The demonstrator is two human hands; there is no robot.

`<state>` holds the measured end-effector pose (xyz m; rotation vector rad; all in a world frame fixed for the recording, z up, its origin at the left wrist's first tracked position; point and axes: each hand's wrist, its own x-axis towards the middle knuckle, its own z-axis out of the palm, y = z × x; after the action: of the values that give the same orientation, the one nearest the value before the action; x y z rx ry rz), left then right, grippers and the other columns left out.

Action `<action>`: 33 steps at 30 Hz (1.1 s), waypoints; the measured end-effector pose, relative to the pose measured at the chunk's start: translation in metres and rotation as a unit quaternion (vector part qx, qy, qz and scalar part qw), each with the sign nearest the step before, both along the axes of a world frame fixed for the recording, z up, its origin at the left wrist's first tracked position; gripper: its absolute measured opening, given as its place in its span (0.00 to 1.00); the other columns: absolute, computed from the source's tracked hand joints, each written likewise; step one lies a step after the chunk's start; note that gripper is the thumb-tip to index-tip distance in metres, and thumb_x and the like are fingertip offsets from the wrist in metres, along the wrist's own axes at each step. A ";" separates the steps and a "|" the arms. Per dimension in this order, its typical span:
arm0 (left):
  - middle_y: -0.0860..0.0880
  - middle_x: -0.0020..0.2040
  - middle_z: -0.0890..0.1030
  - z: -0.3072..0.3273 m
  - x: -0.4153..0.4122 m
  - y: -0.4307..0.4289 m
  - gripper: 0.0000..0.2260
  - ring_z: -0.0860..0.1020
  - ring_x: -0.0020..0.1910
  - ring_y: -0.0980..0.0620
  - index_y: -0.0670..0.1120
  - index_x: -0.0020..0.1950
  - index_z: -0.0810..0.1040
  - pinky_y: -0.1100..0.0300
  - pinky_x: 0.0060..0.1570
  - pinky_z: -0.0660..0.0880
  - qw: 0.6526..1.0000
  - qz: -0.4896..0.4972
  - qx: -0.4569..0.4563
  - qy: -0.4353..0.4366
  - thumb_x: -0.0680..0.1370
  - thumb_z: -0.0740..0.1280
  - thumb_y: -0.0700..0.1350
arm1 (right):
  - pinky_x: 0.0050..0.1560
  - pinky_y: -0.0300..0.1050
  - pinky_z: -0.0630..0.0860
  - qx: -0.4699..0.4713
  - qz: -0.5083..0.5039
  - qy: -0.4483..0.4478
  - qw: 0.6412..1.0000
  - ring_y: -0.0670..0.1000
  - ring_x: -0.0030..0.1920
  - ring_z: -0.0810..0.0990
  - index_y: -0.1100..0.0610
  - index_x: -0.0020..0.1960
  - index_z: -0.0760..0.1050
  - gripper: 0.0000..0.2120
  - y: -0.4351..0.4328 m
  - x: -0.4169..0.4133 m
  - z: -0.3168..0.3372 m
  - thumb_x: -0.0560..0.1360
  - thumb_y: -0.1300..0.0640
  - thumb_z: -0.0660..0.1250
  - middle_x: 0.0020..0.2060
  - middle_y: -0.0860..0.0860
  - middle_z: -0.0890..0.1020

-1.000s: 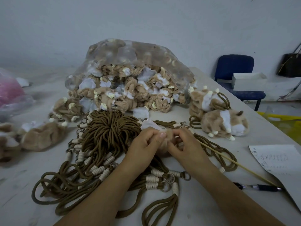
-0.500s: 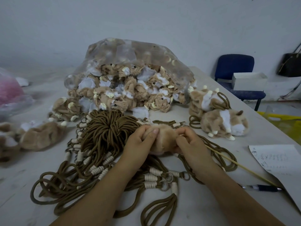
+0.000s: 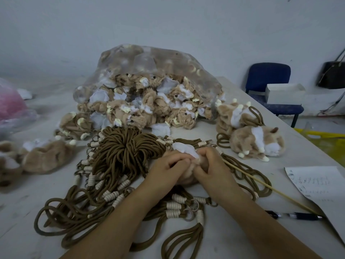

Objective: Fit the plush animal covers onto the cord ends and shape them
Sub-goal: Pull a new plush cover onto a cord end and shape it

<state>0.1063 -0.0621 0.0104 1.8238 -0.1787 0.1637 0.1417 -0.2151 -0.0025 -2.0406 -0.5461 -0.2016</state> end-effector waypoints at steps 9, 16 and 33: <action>0.51 0.44 0.73 -0.003 0.004 0.004 0.05 0.72 0.41 0.62 0.55 0.42 0.75 0.72 0.41 0.69 0.991 0.048 0.119 -0.030 0.77 0.67 0.49 | 0.46 0.41 0.78 0.048 0.016 0.024 0.998 0.46 0.50 0.76 0.40 0.52 0.66 0.15 -0.001 -0.001 0.000 0.74 0.56 0.69 0.52 0.47 0.72; 0.57 0.32 0.76 -0.002 0.002 0.005 0.07 0.74 0.33 0.61 0.46 0.41 0.75 0.68 0.35 0.72 0.999 0.043 -0.029 0.011 0.79 0.66 0.43 | 0.45 0.34 0.74 -0.057 -0.012 -0.126 0.990 0.41 0.48 0.72 0.54 0.50 0.74 0.06 -0.002 0.002 -0.001 0.75 0.57 0.69 0.50 0.45 0.68; 0.46 0.50 0.74 -0.005 0.007 0.004 0.07 0.73 0.45 0.47 0.45 0.51 0.79 0.53 0.39 0.72 0.870 0.191 0.413 -0.189 0.75 0.67 0.43 | 0.39 0.29 0.69 0.077 -0.017 -0.070 0.994 0.39 0.38 0.70 0.56 0.37 0.72 0.11 -0.008 0.003 0.014 0.71 0.70 0.65 0.44 0.48 0.70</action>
<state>0.1134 -0.0578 0.0058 2.6609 -0.1718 0.8340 0.1451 -0.2230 0.0114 -1.8951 -0.5661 -0.3982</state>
